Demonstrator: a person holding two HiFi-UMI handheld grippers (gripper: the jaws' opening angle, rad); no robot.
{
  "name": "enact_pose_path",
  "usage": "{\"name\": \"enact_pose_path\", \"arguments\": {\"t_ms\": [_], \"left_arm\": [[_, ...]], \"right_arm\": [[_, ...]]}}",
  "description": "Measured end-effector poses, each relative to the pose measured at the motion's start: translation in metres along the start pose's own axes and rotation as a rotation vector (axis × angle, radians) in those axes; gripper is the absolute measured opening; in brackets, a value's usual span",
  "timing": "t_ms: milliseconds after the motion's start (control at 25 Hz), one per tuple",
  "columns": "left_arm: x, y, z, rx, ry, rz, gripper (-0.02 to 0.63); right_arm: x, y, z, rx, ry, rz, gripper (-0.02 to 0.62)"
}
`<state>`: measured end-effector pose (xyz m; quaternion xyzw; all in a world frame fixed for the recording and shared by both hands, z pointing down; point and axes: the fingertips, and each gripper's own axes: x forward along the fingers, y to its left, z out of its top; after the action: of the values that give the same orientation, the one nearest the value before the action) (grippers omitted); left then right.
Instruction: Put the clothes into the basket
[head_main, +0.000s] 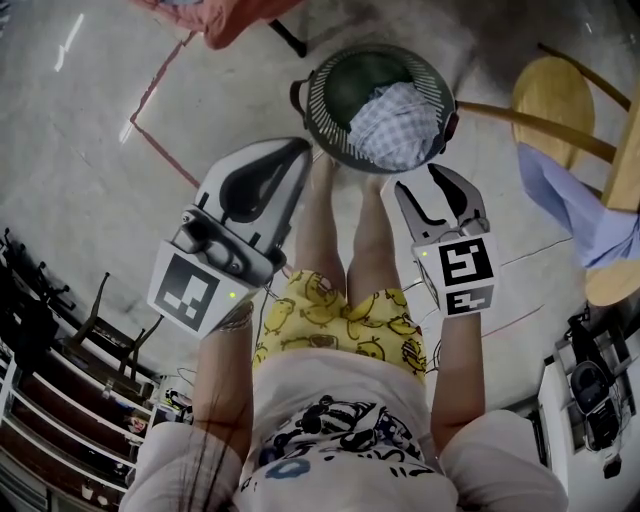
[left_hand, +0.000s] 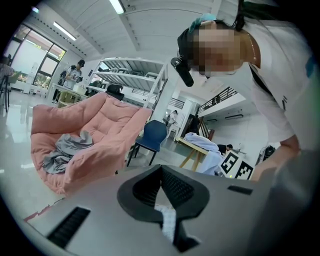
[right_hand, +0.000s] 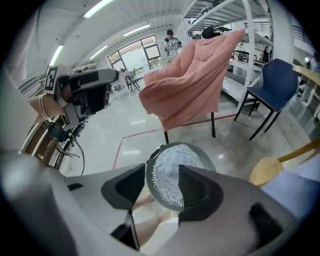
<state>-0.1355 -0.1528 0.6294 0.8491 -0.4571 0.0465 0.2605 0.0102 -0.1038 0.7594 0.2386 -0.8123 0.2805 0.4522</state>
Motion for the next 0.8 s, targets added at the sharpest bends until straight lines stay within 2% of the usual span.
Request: {"name": "enact_pose_path", "arguments": {"t_ms": [160,280,360,520,680,760,800], "left_arm": [[0.001,0.000,-0.001,-0.007,-0.004,0.002,0.015],[0.001,-0.002,0.007,-0.009,-0.011,-0.006,0.015],[0.001,-0.006,0.016,-0.001,-0.021,-0.019,0.015],[0.003,-0.020,0.038,0.049,-0.046,-0.069,0.015],[0.005,-0.041,0.062,0.089,-0.062,-0.110,0.015],[0.006,-0.054,0.082,0.109,-0.076,-0.129,0.015],[0.005,-0.061,0.094,0.119,-0.085,-0.137,0.015]], "right_arm": [[-0.001,0.001,0.008,0.003,-0.049,0.020,0.206],[-0.011,0.004,0.025,0.055,-0.136,0.051,0.206],[-0.025,0.009,0.042,0.135,-0.250,0.122,0.206],[-0.066,0.020,0.087,0.319,-0.520,0.339,0.183],[-0.114,0.020,0.119,0.374,-0.694,0.417,0.181],[-0.142,0.018,0.134,0.358,-0.763,0.432,0.156],[-0.157,0.017,0.142,0.324,-0.800,0.420,0.122]]}}
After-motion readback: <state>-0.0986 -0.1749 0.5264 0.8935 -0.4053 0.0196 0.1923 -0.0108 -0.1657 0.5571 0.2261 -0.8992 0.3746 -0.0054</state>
